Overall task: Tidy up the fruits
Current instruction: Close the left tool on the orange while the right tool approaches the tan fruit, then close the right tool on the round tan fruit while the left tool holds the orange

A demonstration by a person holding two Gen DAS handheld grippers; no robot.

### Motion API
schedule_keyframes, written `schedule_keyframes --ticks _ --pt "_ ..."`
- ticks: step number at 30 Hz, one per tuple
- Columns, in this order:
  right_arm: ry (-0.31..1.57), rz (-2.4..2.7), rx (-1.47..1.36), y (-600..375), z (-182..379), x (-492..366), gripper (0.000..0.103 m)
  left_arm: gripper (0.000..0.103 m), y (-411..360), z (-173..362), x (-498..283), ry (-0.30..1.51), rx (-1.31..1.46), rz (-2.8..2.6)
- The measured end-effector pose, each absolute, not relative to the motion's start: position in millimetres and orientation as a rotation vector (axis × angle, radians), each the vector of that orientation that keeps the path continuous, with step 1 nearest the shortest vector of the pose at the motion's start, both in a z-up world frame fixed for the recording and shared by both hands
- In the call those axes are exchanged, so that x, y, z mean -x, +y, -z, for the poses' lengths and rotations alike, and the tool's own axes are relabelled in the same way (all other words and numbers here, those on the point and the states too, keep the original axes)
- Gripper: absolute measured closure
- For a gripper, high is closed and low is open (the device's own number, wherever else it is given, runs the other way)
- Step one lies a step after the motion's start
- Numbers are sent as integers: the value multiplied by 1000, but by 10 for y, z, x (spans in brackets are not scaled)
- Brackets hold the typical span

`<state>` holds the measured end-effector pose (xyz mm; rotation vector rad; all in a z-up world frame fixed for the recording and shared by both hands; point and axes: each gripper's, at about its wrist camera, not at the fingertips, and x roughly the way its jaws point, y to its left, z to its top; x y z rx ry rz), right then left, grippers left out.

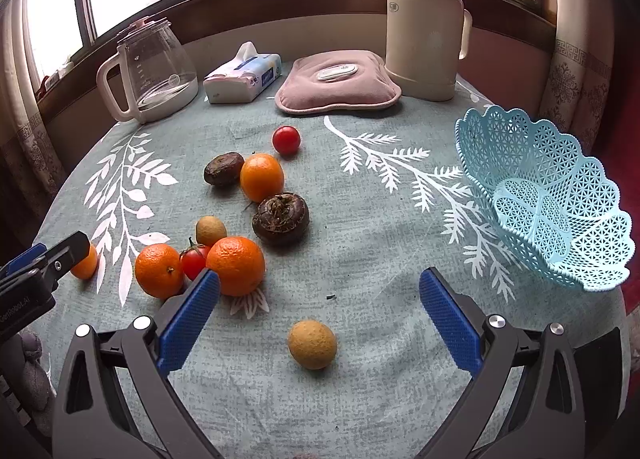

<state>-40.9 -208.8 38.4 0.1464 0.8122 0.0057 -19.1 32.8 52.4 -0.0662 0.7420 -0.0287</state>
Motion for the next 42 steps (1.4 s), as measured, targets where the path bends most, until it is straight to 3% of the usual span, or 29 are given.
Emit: schedule_keyframes --ticks 13,19,25,33,35,39,41,42 --pt "799 -41 -200 -2135 -450 474 2 5 716 -430 -31 801 144 -41" --pt "791 -60 -211 -2116 -472 507 2 16 711 -325 -14 835 148 -15" --pt "793 -67 -212 -2108 -470 544 2 36 689 -230 -44 867 164 20" --pt "782 -90 -221 -2101 -483 587 2 49 698 -201 -57 872 174 31" --pt "782 -111 -230 -2099 -473 607 2 58 695 -198 -50 871 177 44" --pt "790 -138 -233 -2084 -444 618 2 63 690 -191 -53 865 177 49" --pt "792 -135 -220 -2072 -428 631 5 64 702 -193 -51 862 181 52" --pt "802 -136 -216 -2069 -411 632 11 64 710 -192 -50 863 187 55"
